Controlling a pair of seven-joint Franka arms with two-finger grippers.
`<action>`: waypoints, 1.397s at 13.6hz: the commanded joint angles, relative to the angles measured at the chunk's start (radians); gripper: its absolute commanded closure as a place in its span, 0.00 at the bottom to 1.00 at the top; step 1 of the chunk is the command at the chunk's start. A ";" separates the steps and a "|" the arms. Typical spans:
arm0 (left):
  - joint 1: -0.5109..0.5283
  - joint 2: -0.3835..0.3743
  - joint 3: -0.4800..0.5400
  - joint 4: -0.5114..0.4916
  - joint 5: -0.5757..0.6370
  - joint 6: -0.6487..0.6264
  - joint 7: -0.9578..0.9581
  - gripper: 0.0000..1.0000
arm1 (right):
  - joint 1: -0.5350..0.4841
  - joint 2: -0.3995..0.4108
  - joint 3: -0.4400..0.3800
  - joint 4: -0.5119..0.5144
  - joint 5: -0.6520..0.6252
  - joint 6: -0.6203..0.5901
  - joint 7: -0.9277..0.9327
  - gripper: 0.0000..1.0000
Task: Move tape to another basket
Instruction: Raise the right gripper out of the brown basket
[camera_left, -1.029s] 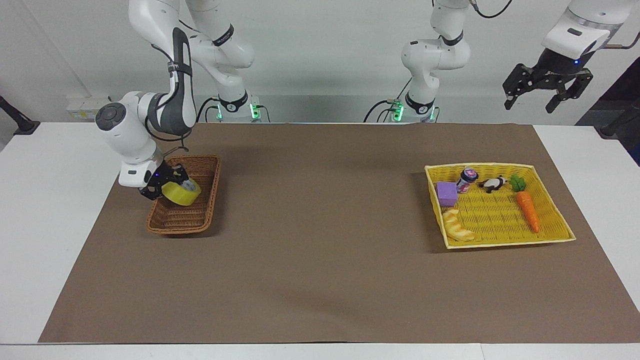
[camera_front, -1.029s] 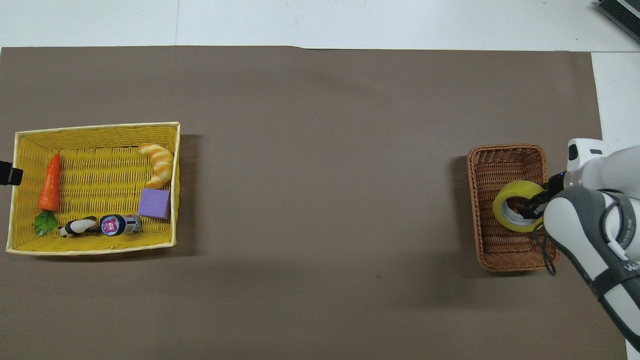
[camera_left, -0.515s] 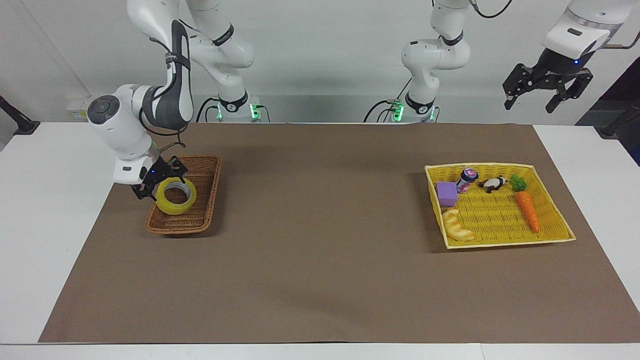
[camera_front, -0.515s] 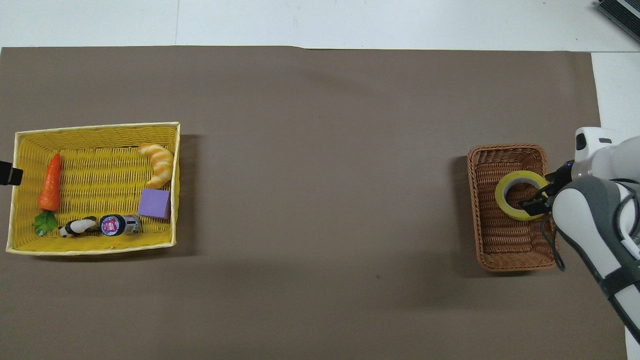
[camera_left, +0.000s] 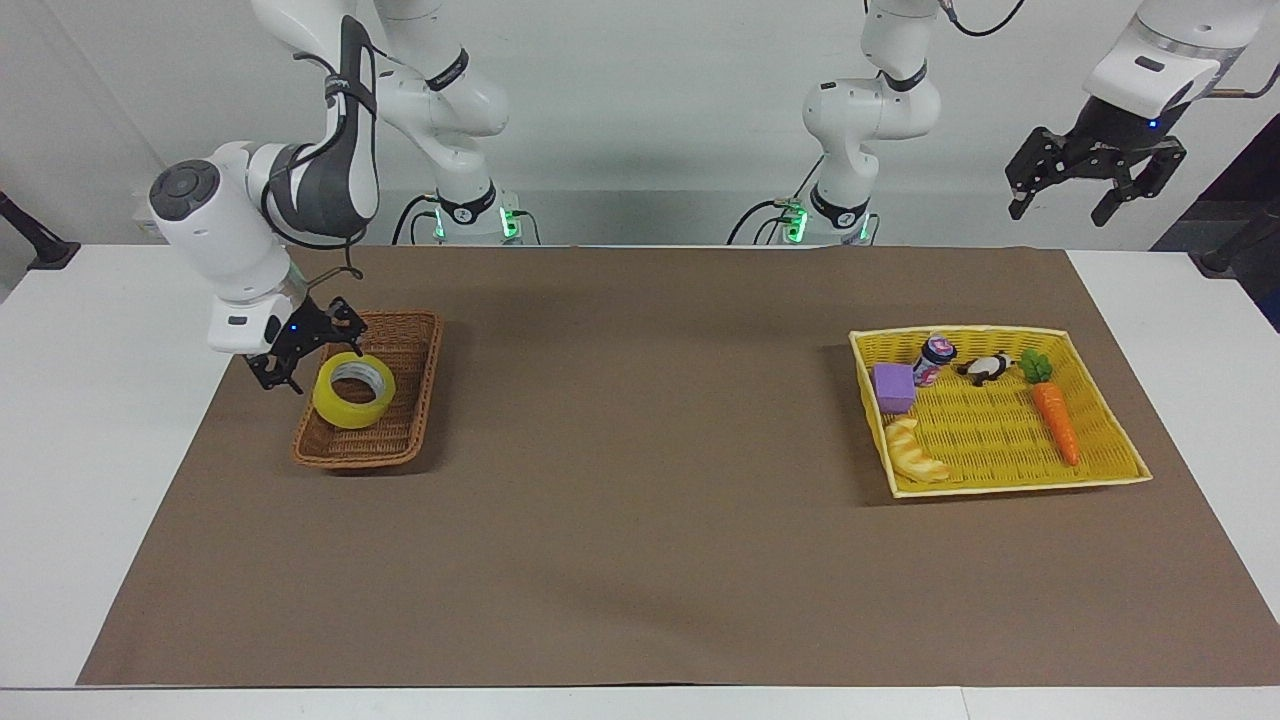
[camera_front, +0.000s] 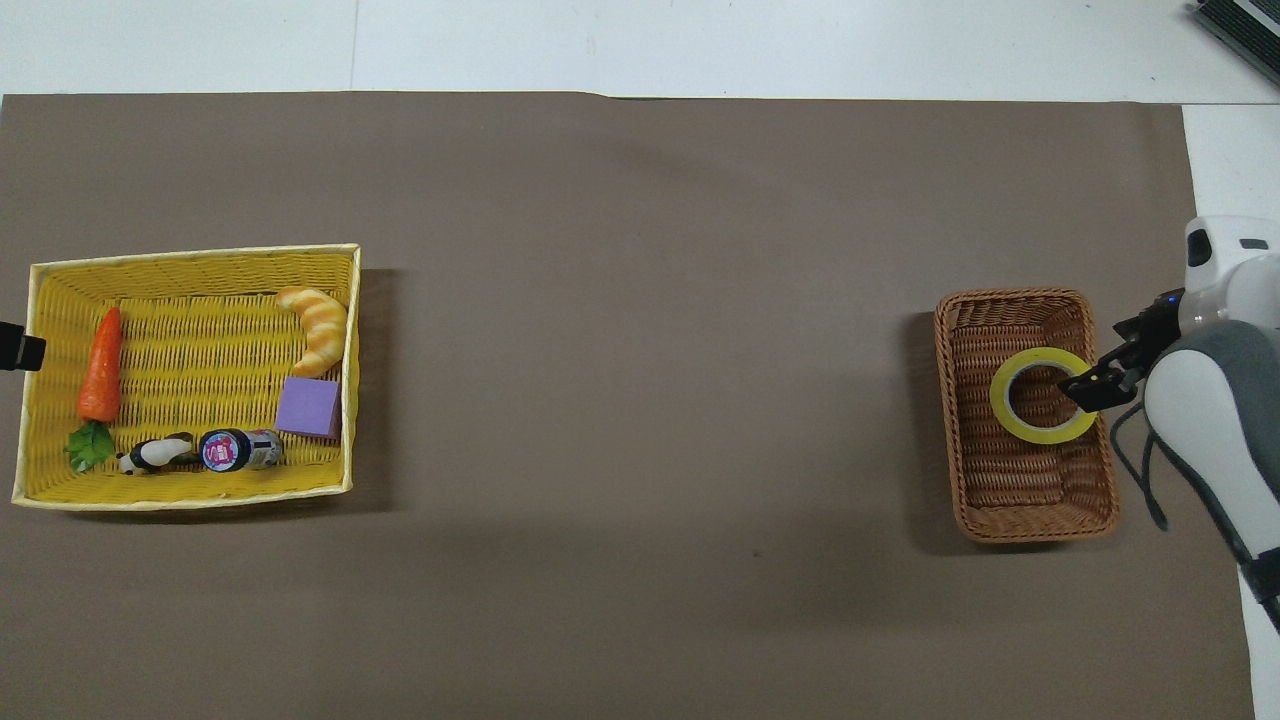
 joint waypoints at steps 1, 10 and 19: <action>0.009 -0.023 -0.008 -0.026 0.017 -0.001 0.006 0.00 | 0.018 -0.009 0.002 0.066 -0.032 -0.076 0.078 0.00; 0.009 -0.023 -0.008 -0.026 0.017 -0.001 0.008 0.00 | 0.088 -0.072 0.007 0.160 -0.106 -0.185 0.510 0.00; 0.009 -0.023 -0.008 -0.026 0.017 -0.001 0.008 0.00 | 0.177 -0.170 -0.013 0.198 -0.052 -0.344 0.863 0.00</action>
